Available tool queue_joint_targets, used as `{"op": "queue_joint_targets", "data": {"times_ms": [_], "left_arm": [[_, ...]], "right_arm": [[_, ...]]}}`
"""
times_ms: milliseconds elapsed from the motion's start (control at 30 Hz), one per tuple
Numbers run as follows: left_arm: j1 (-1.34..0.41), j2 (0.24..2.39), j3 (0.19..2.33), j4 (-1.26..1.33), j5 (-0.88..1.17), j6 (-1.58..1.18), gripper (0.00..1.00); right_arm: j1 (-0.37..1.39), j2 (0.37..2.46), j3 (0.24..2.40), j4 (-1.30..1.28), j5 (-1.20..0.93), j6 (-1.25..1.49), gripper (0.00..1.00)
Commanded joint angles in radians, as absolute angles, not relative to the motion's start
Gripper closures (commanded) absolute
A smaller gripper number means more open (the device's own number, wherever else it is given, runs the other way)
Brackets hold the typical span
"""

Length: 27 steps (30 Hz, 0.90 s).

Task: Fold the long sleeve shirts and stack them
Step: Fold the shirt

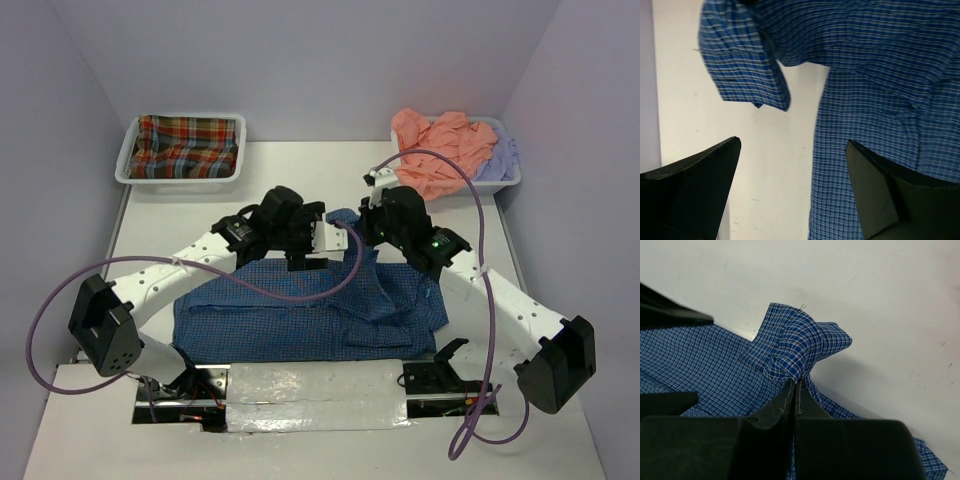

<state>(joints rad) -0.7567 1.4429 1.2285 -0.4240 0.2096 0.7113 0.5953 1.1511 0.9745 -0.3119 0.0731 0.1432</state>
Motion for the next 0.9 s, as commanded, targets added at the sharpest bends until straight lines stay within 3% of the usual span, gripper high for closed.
{"op": "queue_joint_targets", "data": {"times_ms": [0, 267, 433, 500, 600, 633, 700, 733, 767, 867], "left_arm": [[-0.752, 1.451, 1.204, -0.192, 0.130, 0.719, 0.01], [-0.755, 1.500, 1.212, -0.131, 0.316, 0.588, 0.01], [-0.755, 1.549, 1.184, -0.080, 0.287, 0.566, 0.01], [-0.755, 1.562, 1.192, -0.049, 0.235, 0.523, 0.05], [-0.753, 1.578, 1.210, -0.028, 0.177, 0.489, 0.29], [-0.755, 1.582, 1.212, -0.025, 0.158, 0.486, 0.47], [-0.755, 1.591, 1.215, -0.021, 0.129, 0.492, 0.64], [-0.755, 1.592, 1.216, -0.021, 0.106, 0.495, 0.85], [-0.753, 1.592, 1.219, -0.025, 0.091, 0.495, 0.96], [-0.755, 1.582, 1.247, -0.095, 0.087, 0.521, 1.00]], "right_arm": [[0.589, 1.149, 1.014, -0.319, 0.028, 0.193, 1.00], [0.589, 1.144, 1.014, -0.328, 0.034, 0.210, 1.00], [0.589, 1.143, 1.009, -0.321, 0.025, 0.209, 1.00], [0.589, 1.140, 1.003, -0.316, 0.014, 0.203, 1.00], [0.589, 1.134, 0.991, -0.301, 0.006, 0.199, 1.00], [0.589, 1.132, 0.988, -0.299, 0.005, 0.199, 1.00], [0.589, 1.123, 0.976, -0.292, -0.021, 0.195, 1.00], [0.589, 1.115, 0.971, -0.287, -0.026, 0.193, 1.00], [0.589, 1.111, 0.960, -0.284, -0.034, 0.190, 1.00], [0.588, 1.097, 0.950, -0.294, -0.017, 0.187, 1.00]]}}
